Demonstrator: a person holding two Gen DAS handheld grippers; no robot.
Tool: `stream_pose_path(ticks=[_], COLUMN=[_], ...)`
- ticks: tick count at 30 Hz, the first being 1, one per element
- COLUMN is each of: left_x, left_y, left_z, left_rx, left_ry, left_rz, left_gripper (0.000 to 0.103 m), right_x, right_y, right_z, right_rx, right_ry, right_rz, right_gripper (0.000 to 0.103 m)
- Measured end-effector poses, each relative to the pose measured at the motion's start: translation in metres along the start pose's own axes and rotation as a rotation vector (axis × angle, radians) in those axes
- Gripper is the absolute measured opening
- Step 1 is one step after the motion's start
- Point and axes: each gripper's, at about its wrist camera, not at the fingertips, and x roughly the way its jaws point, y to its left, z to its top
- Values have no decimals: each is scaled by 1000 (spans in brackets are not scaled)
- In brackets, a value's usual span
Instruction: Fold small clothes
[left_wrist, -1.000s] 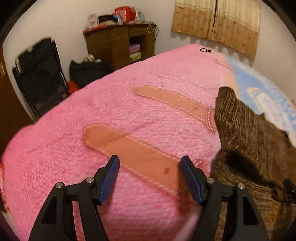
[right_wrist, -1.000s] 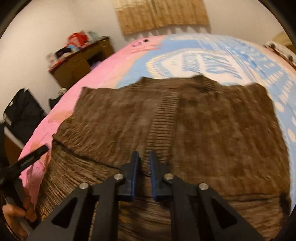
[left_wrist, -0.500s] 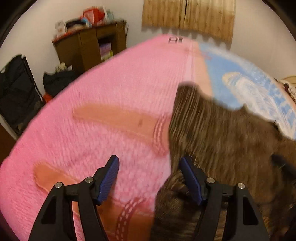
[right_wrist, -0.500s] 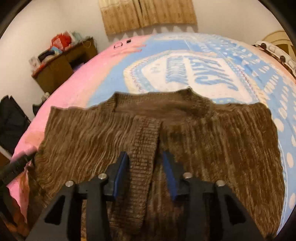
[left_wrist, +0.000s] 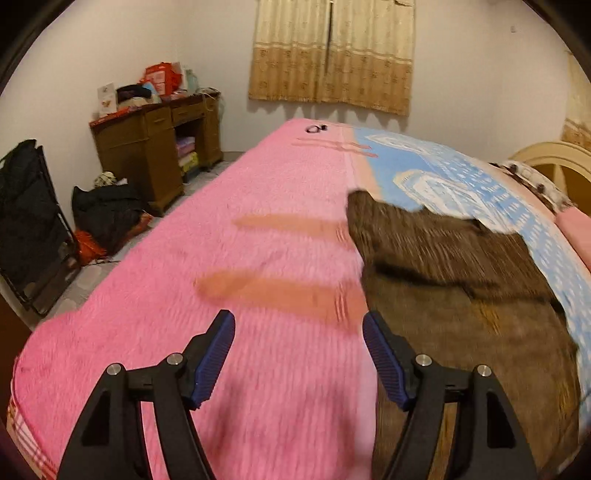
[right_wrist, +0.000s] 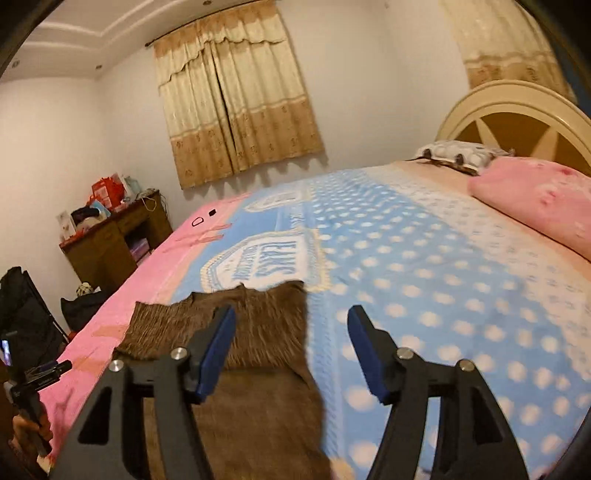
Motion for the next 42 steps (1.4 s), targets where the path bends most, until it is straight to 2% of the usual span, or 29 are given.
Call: stream_pose_path(ticks=[3,6,9,12,16,18,22,26,28,30,31,33,38,42], left_x=[-11,-24,-35,-44,-49,-47,-50,-55,-51,-52,-54,-55,-53,-53], left_y=[-1,-5,-8,-11,-19,-24,-30,-34,-38,-43,-45,-53,-67,-65], left_z=[-24,-50,-75,-100,-119,-124,-128,-133,-136,-138,-139,-141,-147,-146], left_rx=[51,84,72,59,48,38,65,46,44,54,61,67,102,56], left_ry=[49,101,149,191,216,257,245,240,254,237,229,244,235,237], left_rz=[-39,-82,-154,-221,-241,-269,-255,-344,-338,-323,-338,-417,-417,-450], left_gripper=[72,72,72,72,72,72,72,72,72,72,72,72,72,72], right_x=[-35,-61,-105,-125,-114,-99,-64,-51,-50,-50,-48,-44,-29,-23], right_y=[-15,-29,-42,-41,-32,-30,-31,-33,-28,-23,-22,-26,-41,-47], right_z=[-22,-41,-52,-62,-103,-124,-153,-167,-171,-173,-174,-176,-185,-190], right_rx=[-19,-23,2,-34,-53,-46,11,70,42,11,5,21,113,147], right_ry=[75,108,105,134,225,280,372,421,427,427,427,436,479,507], right_rz=[-16,-35,55,127,129,123,118,143,142,116,104,97,91,61], right_gripper=[67,67,67,67,67,67,67,67,67,67,67,67,67,65])
